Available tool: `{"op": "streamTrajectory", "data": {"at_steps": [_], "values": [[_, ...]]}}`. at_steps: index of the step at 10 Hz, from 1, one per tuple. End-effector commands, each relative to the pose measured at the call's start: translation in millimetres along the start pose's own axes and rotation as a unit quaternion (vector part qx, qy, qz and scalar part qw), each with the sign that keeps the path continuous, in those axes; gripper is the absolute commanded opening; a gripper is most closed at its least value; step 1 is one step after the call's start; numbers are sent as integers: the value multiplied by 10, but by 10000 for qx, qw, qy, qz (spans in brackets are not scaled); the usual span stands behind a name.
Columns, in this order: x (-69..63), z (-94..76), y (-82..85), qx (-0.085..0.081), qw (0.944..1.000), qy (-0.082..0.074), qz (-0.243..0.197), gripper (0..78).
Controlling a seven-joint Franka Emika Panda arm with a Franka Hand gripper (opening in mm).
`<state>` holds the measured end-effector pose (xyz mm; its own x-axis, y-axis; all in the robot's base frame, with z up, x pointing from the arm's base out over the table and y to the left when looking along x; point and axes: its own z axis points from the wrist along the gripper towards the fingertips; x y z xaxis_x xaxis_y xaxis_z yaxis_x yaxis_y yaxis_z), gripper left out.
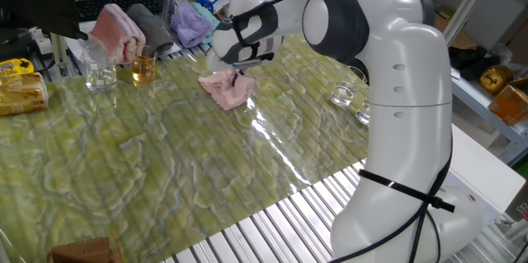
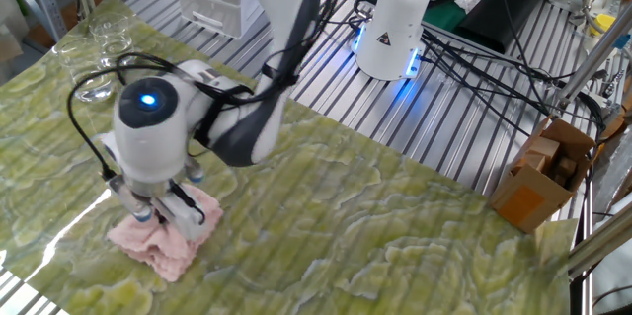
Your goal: Clean the table with a cloth
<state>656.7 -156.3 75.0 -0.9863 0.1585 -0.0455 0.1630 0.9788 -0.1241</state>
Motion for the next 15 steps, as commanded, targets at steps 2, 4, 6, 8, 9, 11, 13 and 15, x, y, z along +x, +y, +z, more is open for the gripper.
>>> {"op": "streamTrajectory", "data": {"at_steps": [2,4,6,8,9,11,13,15], "values": [[50,103,-129,631,9972,-119,-378,13],[90,186,-99,322,9991,-149,-214,13],[115,165,-37,110,9999,-113,-56,13],[173,134,95,-71,9998,-77,154,13],[257,130,273,-84,9994,-80,326,13],[322,129,396,-158,9988,-78,459,13],[395,114,534,-315,9974,-67,642,13],[425,100,623,-421,9961,-50,776,13]]}}
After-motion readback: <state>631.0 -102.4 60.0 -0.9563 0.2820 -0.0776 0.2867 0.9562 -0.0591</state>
